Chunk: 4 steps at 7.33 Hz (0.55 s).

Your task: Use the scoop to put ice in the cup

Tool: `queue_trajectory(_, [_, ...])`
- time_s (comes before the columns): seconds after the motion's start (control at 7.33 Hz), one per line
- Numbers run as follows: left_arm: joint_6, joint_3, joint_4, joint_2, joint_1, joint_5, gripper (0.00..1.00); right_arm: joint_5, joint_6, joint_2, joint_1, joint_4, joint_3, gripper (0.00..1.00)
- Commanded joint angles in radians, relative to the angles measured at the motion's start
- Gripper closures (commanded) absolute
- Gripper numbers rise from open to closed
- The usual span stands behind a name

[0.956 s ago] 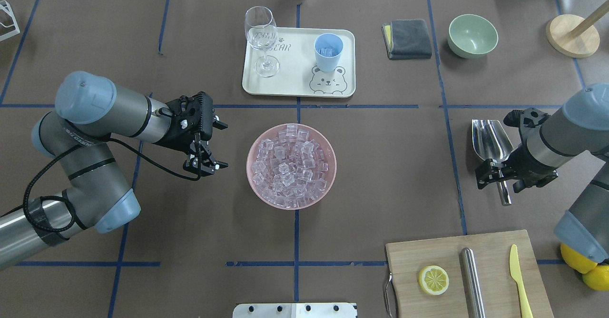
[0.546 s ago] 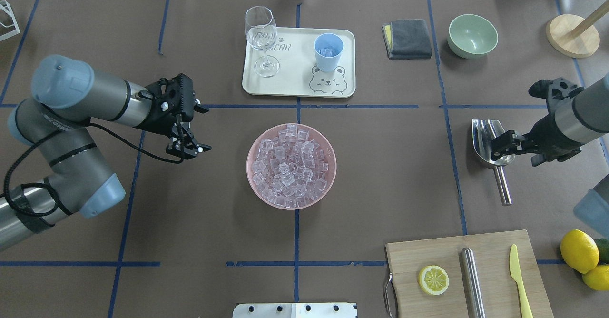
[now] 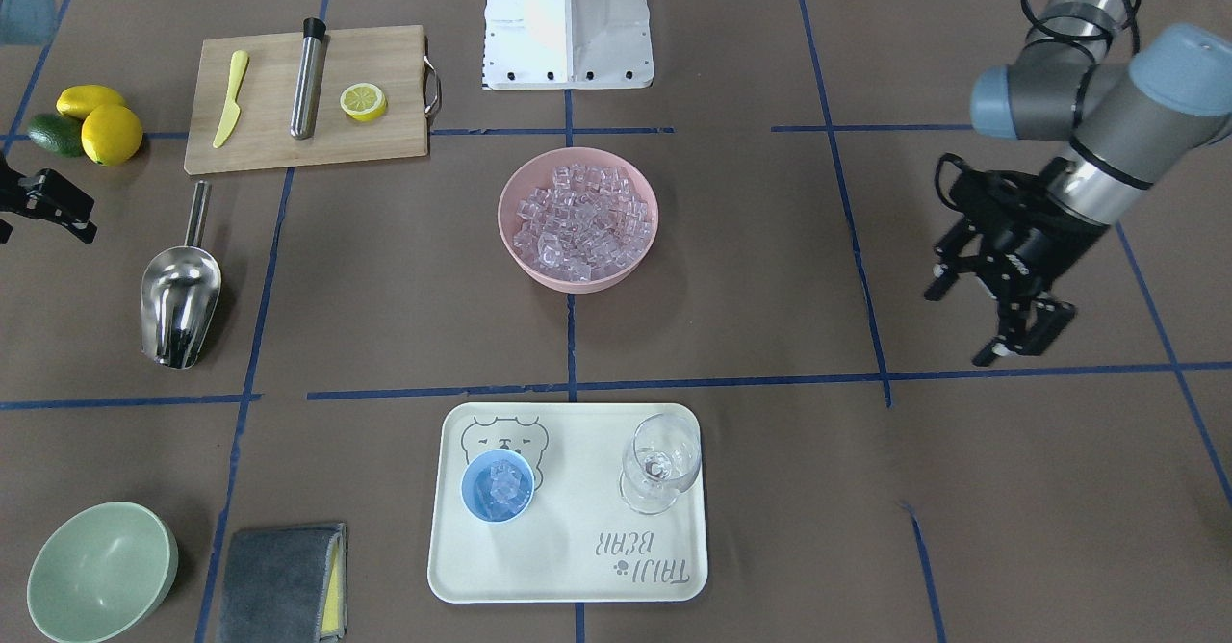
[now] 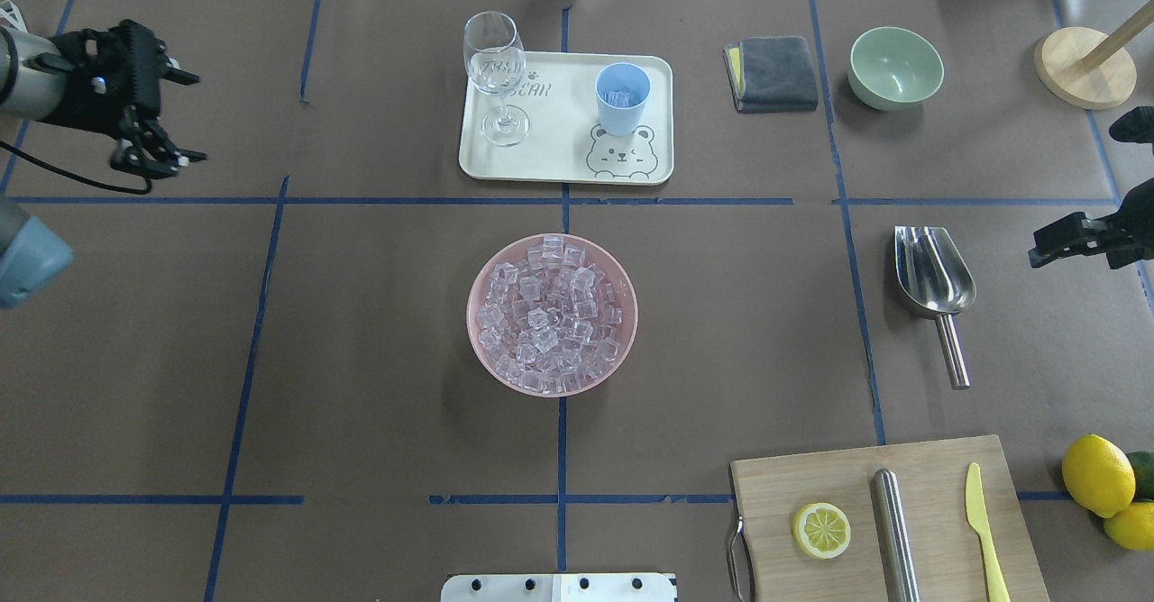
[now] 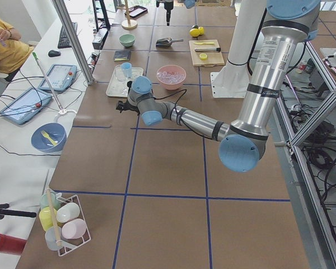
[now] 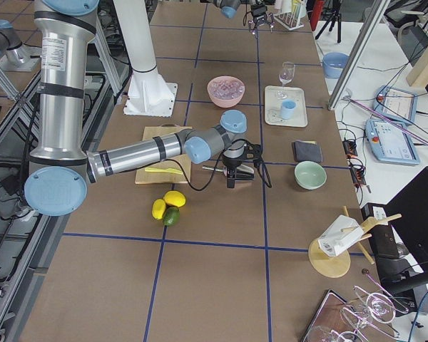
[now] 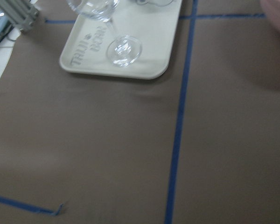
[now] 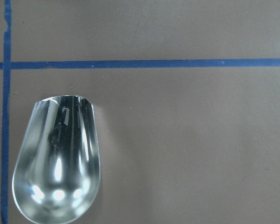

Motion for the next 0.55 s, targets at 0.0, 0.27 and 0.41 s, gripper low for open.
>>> queue_trajectory(0.0, [0.306,0.030,0.149,0.018,-0.112,0.134,0.00,0.002,-0.042,-0.004,0.024,0.000,-0.011,0.00])
queue_trajectory(0.27, [0.172,0.082,0.154,0.042,-0.270,0.145,0.00,0.007,-0.044,0.001,0.030,0.001,-0.011,0.00])
queue_trajectory(0.41, [-0.025,0.084,0.157,0.080,-0.286,0.077,0.00,0.010,-0.045,0.001,0.037,0.001,-0.013,0.00])
